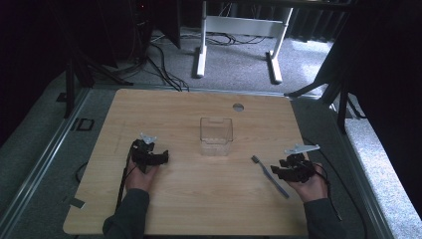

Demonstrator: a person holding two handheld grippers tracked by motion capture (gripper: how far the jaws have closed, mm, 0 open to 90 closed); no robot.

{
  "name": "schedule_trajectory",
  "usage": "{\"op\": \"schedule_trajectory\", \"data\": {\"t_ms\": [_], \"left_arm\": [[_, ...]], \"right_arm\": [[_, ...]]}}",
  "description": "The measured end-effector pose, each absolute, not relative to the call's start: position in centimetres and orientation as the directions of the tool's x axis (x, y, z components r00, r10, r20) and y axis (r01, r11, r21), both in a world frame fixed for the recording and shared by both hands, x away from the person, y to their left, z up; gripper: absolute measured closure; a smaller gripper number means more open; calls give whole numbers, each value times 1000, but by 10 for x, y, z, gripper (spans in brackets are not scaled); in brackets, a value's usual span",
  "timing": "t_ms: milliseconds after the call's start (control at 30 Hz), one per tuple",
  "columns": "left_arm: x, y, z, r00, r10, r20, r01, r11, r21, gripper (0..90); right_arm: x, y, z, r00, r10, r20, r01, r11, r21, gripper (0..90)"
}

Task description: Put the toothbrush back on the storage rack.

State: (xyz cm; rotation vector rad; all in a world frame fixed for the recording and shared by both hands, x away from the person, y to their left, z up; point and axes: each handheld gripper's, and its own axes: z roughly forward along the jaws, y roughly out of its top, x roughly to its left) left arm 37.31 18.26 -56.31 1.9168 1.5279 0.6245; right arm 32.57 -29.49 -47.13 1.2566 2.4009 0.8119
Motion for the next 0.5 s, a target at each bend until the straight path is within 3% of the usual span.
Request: {"op": "schedule_trajectory", "data": {"t_ms": [500], "left_arm": [[373, 183, -563, 226, 974, -7, 690, -155, 707, 139]], "right_arm": [[335, -284, -464, -602, 798, -10, 659, 504, 559, 607]]}}
